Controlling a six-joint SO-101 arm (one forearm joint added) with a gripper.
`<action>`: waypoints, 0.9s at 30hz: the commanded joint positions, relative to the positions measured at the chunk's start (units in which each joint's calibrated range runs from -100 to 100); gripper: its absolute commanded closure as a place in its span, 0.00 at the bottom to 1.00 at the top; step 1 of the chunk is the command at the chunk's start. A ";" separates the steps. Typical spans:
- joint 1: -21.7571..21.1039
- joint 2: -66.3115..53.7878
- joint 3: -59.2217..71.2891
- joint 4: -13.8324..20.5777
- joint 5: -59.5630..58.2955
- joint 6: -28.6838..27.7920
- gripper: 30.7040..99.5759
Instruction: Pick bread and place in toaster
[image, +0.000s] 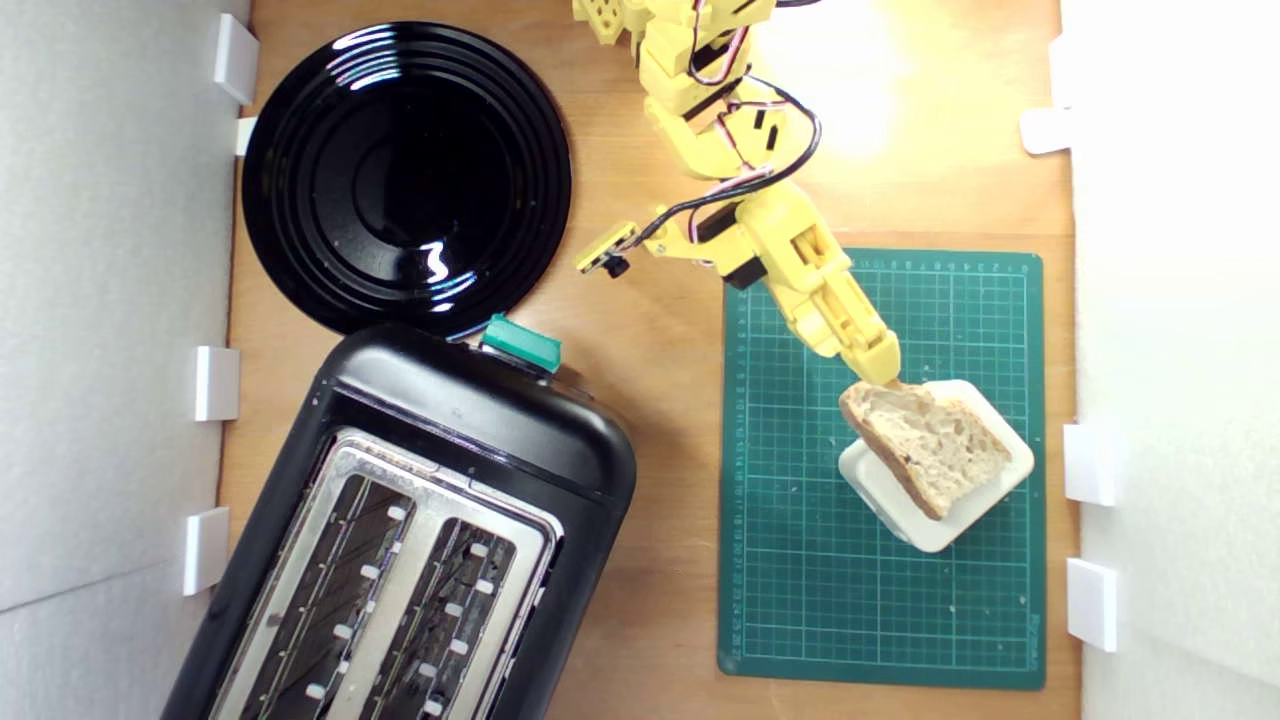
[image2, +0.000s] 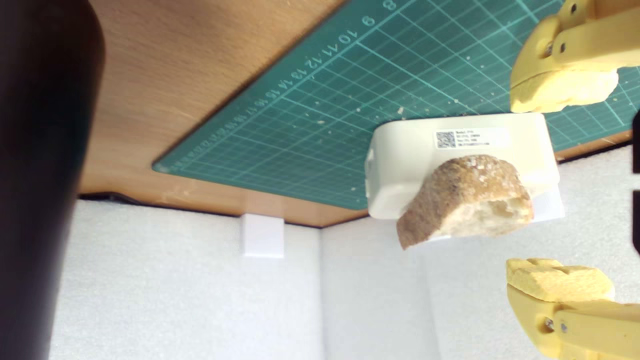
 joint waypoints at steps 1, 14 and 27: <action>-2.18 0.11 -3.67 -3.70 -1.88 -0.27 0.10; -3.39 5.27 -9.84 -4.97 -1.88 -0.22 0.10; -3.47 7.68 -13.65 -4.88 -1.79 -0.17 0.11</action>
